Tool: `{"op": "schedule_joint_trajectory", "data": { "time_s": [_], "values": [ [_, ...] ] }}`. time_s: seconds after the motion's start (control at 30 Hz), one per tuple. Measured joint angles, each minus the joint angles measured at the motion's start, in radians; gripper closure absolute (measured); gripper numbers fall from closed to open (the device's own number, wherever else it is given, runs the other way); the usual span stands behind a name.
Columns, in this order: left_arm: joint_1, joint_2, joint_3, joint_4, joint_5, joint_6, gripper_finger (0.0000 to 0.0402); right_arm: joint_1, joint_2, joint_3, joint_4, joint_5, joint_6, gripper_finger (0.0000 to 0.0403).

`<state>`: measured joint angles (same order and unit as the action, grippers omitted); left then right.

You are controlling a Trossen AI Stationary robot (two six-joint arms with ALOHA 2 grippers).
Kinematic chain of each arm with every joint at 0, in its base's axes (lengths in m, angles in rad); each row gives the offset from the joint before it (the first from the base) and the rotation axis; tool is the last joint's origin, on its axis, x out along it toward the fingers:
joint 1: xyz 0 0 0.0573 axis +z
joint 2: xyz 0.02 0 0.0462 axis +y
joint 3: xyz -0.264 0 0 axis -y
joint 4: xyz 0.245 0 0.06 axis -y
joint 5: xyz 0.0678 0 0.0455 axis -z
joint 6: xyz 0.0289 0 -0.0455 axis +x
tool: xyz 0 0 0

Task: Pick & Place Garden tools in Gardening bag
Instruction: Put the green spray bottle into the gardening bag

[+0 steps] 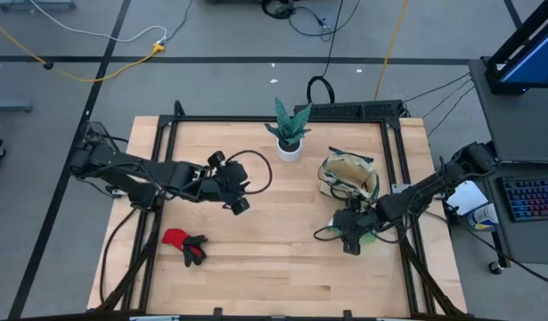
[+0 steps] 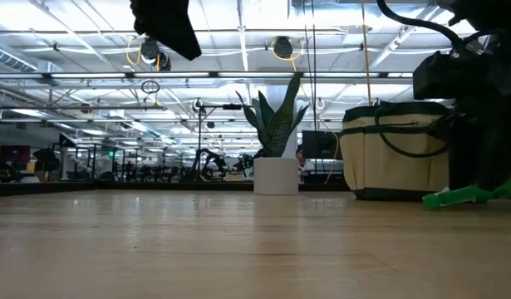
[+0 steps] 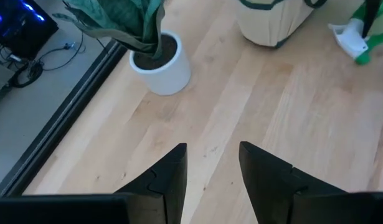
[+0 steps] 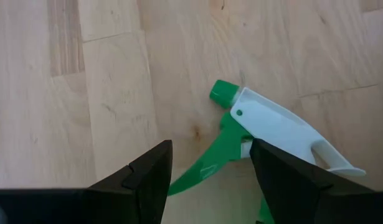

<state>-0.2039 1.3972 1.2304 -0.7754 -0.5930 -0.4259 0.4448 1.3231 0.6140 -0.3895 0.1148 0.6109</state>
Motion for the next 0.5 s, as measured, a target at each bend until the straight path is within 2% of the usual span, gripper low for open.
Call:
{"op": "schedule_joint_trajectory", "data": {
  "time_s": [0.5],
  "values": [
    [-0.001,0.029,-0.001,0.071,0.016,-0.027,0.0250,-0.004,0.002,-0.002,-0.074,0.002,0.001,0.0300]
  ]
}}
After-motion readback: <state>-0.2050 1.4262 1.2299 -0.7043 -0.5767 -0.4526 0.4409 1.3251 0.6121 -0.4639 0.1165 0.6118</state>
